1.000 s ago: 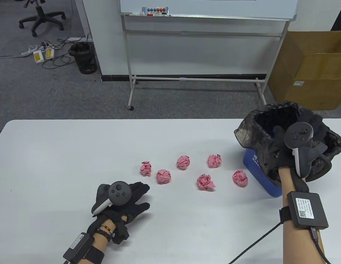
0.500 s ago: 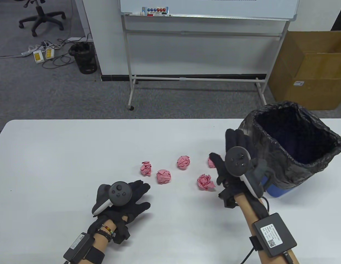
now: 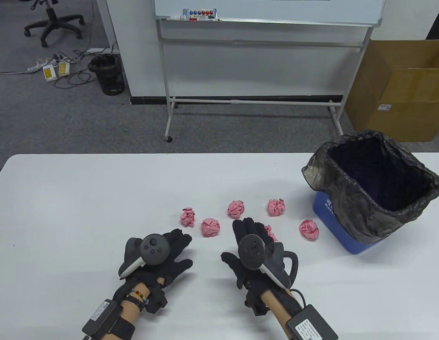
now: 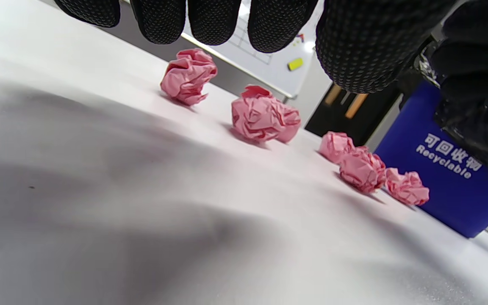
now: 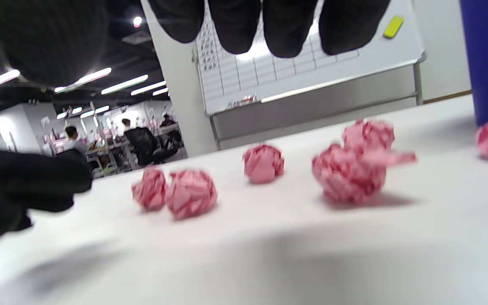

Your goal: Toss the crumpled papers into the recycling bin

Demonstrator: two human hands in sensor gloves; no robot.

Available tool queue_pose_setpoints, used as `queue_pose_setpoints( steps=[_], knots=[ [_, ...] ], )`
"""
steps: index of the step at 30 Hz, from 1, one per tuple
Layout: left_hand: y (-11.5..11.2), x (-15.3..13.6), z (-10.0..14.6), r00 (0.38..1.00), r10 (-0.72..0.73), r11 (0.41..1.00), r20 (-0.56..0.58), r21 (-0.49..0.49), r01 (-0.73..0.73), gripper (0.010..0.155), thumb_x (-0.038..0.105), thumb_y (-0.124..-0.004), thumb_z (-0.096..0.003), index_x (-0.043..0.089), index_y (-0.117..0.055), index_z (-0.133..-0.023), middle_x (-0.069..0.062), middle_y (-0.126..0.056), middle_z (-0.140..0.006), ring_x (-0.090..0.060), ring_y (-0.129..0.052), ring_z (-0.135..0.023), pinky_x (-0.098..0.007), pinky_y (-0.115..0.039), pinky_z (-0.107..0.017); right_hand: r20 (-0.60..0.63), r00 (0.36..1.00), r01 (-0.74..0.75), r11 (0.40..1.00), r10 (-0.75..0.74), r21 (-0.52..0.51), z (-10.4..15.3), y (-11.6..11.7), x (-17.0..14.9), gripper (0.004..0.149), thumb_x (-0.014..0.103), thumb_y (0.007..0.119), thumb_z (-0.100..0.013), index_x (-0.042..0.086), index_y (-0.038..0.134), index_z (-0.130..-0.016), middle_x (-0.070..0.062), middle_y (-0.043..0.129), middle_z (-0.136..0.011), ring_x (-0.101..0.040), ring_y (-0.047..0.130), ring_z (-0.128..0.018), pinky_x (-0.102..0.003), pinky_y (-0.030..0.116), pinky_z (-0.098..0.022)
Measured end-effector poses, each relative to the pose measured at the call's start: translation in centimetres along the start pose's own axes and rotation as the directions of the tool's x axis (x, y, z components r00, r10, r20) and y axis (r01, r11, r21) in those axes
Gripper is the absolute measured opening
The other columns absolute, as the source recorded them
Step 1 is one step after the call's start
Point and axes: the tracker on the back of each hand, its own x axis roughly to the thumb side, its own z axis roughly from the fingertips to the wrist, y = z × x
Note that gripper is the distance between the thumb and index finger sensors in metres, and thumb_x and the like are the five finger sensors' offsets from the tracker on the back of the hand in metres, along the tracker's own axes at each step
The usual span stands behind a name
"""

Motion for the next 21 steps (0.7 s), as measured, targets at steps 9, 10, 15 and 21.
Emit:
queue_pose_setpoints(
  steps=[9,10,15,21],
  knots=[
    [0.8,0.8,-0.9,1.0,-0.024,0.999,-0.017,0.033,0.024,0.076,0.052,-0.08,-0.046,0.025,-0.05,-0.111,-0.013,-0.04,-0.123,-0.046,-0.045,-0.112,-0.068,-0.047,-0.076,0.086,0.994,-0.081,0.984,0.068,0.156,1.1,4.1,0.6,0.091,0.064,0.075,-0.034,0.031,0.037,-0.11,-0.004,0.041,-0.119,-0.035,0.048,-0.113,-0.056,0.053,-0.076],
    [0.9,0.9,-1.1,1.0,-0.02,0.999,-0.022,0.037,0.021,0.076,0.052,-0.08,-0.046,0.025,-0.05,-0.111,-0.013,-0.039,-0.123,-0.046,-0.044,-0.112,-0.068,-0.047,-0.076,0.095,0.993,-0.082,0.983,0.066,0.166,1.1,4.3,0.7,0.091,0.064,0.075,-0.034,0.031,0.037,-0.11,-0.002,0.041,-0.119,-0.035,0.048,-0.113,-0.056,0.053,-0.076],
    [2.4,1.2,-3.1,0.995,-0.072,0.996,-0.074,0.041,0.075,0.076,0.05,-0.081,-0.0458,0.026,-0.049,-0.111,-0.013,-0.039,-0.123,-0.046,-0.044,-0.112,-0.068,-0.047,-0.076,0.144,0.986,-0.108,0.979,0.083,0.176,1.6,4.7,1.8,0.091,0.064,0.075,-0.034,0.031,0.037,-0.11,-0.003,0.041,-0.119,-0.035,0.048,-0.113,-0.056,0.054,-0.076],
    [4.5,1.1,-7.1,0.983,-0.127,0.99,-0.133,0.044,0.134,0.077,0.048,-0.083,-0.0453,0.026,-0.048,-0.111,-0.013,-0.039,-0.123,-0.045,-0.046,-0.112,-0.067,-0.049,-0.076,0.159,0.985,-0.098,0.979,0.07,0.177,2.2,4.4,2.0,0.091,0.064,0.075,-0.034,0.031,0.037,-0.11,-0.003,0.042,-0.119,-0.035,0.049,-0.113,-0.056,0.054,-0.076]
  ],
)
